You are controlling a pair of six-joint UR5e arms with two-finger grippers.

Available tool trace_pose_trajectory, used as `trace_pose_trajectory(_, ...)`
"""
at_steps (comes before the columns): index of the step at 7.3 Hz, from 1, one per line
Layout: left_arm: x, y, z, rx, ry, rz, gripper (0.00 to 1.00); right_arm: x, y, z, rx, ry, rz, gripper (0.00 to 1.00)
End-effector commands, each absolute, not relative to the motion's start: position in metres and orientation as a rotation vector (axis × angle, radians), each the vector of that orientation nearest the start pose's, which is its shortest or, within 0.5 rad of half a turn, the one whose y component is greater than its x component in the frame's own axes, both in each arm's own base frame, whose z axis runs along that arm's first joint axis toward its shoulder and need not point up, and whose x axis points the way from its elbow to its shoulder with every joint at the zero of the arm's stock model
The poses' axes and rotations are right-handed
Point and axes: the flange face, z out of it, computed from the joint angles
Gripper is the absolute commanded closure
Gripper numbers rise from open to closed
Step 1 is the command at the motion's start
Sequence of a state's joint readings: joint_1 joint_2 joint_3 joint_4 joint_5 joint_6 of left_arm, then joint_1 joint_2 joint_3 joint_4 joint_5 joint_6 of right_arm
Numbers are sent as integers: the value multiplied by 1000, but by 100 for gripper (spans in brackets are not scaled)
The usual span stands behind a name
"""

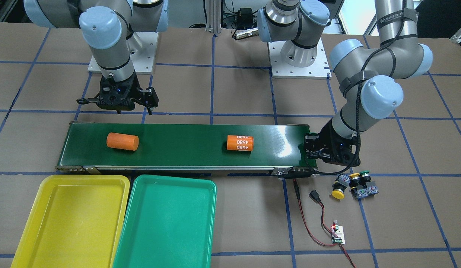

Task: Sort buttons by color to trays
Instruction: 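Carry the green-capped button with the left gripper onto the belt and release, then move the left gripper to the yellow-capped button and grasp it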

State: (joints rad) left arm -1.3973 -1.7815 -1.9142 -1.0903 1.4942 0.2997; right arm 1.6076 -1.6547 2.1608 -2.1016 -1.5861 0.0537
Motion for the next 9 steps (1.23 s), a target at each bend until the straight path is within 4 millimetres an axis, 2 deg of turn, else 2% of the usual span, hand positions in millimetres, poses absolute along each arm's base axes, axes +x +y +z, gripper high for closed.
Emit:
trace_pose_trajectory(1, -58, -507, 252, 196, 3237, 89, 100, 147, -403, 297, 27, 3156, -35, 0)
trace_pose_trajectory(2, -58, -507, 252, 196, 3237, 89, 100, 147, -402, 295, 27, 3157, -35, 0)
trace_pose_trajectory(3, -58, -508, 248, 203, 3238, 98, 11, 146, -398, 288, 27, 3156, -52, 0)
trace_pose_trajectory(4, -57, -509, 248, 205, 3239, 97, 0, 146, -397, 285, 27, 3154, -73, 0)
trace_pose_trajectory(5, -61, -510, 254, 211, 3239, 73, 0, 146, -397, 285, 27, 3154, -74, 0)
trace_pose_trajectory(6, -65, -513, 270, 223, 3232, 15, 0, 146, -397, 286, 27, 3154, -76, 0)
trace_pose_trajectory(7, -63, -517, 301, 208, 3217, -29, 0, 146, -397, 286, 27, 3154, -76, 0)
trace_pose_trajectory(8, -56, -518, 321, 185, 3220, -21, 0, 146, -397, 286, 27, 3154, -76, 0)
trace_pose_trajectory(9, -33, -533, 342, 147, 3198, -85, 0, 146, -398, 286, 25, 3155, -79, 0)
